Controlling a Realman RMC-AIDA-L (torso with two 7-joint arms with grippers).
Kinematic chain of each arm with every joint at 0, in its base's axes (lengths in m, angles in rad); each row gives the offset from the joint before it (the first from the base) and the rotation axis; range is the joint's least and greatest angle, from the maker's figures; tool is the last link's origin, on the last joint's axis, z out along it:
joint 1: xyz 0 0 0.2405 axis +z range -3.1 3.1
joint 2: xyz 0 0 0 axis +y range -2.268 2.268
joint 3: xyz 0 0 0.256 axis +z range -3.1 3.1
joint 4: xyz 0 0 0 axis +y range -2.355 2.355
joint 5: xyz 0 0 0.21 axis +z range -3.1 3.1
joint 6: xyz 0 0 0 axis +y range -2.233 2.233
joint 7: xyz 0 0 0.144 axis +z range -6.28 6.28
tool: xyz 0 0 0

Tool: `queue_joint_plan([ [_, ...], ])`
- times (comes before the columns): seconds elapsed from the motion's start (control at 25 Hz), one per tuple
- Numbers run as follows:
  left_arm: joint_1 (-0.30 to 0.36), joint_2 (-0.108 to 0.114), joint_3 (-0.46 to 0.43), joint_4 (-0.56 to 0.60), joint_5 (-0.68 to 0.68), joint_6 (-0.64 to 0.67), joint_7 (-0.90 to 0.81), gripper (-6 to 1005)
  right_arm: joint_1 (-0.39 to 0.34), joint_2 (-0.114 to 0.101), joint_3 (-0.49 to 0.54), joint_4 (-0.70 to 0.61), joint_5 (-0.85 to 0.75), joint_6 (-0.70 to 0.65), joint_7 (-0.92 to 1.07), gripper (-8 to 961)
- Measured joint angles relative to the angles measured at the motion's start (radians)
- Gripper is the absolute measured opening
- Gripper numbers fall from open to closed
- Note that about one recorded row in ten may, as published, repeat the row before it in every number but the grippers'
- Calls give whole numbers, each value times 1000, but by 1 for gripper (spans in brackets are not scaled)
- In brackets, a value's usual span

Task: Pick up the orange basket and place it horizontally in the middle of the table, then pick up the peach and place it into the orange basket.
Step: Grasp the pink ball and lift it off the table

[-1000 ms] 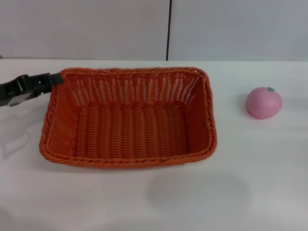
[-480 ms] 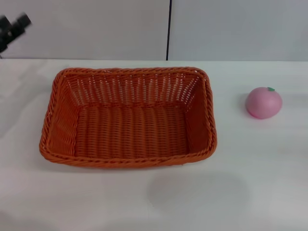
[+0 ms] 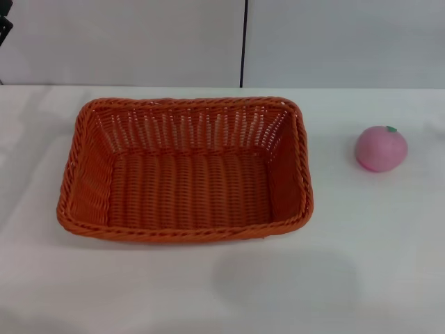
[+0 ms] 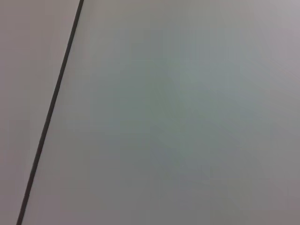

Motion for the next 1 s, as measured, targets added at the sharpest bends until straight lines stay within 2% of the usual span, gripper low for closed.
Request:
queue_joint_plan([
  [0.12, 1, 0, 1, -15, -6, 4, 4, 825, 104, -30, -7, 1, -221, -36, 82, 679],
  [0.24, 1, 0, 5, -22, -8, 6, 13, 824, 183, -37, -16, 38, -353, -11, 109, 677],
  [0.32, 1, 0, 7, -35, -9, 7, 34, 824, 214, -36, -47, 64, -379, 13, 112, 676],
  [0.56, 2, 0, 8, -52, -9, 16, 59, 825, 274, -25, -228, 199, -383, 169, 133, 672],
  [0.68, 3, 0, 8, -52, -10, 25, 55, 824, 291, -5, -298, 232, -385, 231, 143, 670],
  [0.8, 8, -1, 4, -52, -10, 53, 52, 824, 298, 22, -358, 227, -393, 285, 155, 668],
  [1.0, 14, 2, 0, -52, -11, 80, 50, 824, 306, 32, -385, 235, -394, 330, 157, 665],
])
